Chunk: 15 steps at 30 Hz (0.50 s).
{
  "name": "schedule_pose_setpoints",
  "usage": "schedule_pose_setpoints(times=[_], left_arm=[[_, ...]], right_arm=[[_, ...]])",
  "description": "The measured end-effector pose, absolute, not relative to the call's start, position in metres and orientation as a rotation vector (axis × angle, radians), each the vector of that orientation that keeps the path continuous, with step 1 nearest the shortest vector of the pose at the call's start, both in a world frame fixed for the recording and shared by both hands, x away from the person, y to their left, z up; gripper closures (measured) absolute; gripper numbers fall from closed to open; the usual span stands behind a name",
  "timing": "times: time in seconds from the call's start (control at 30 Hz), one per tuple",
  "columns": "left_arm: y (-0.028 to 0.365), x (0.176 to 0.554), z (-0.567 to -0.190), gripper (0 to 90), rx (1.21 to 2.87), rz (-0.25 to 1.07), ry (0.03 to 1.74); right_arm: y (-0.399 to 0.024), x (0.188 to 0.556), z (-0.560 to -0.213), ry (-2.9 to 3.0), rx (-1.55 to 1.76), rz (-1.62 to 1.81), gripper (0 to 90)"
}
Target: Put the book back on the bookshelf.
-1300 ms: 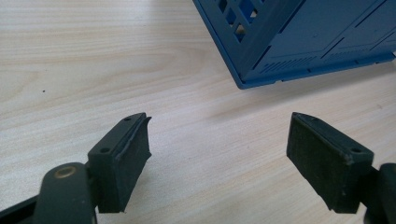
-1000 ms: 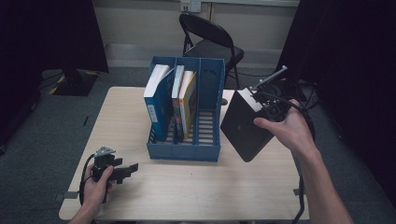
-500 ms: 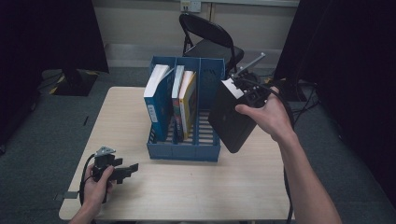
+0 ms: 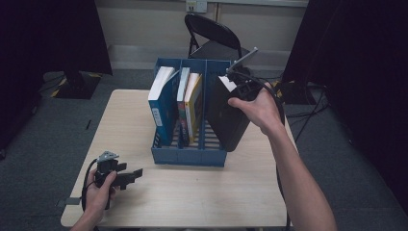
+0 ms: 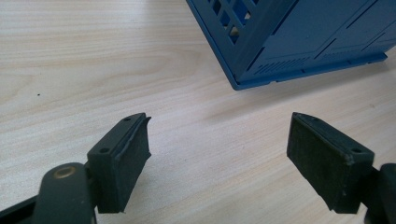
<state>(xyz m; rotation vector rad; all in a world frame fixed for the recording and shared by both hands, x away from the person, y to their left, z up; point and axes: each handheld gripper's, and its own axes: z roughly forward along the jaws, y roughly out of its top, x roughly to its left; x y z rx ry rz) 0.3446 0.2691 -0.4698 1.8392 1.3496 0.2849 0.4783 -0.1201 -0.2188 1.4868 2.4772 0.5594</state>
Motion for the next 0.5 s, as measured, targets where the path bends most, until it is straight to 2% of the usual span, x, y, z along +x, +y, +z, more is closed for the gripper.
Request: schedule_pose_setpoints(times=[0.5], left_arm=[[0.267, 0.344, -0.47, 21.1, 1.846, 0.273, 1.34]], right_arm=[[-0.096, 0.512, -0.221, 2.389, 1.644, 0.506, 53.6]])
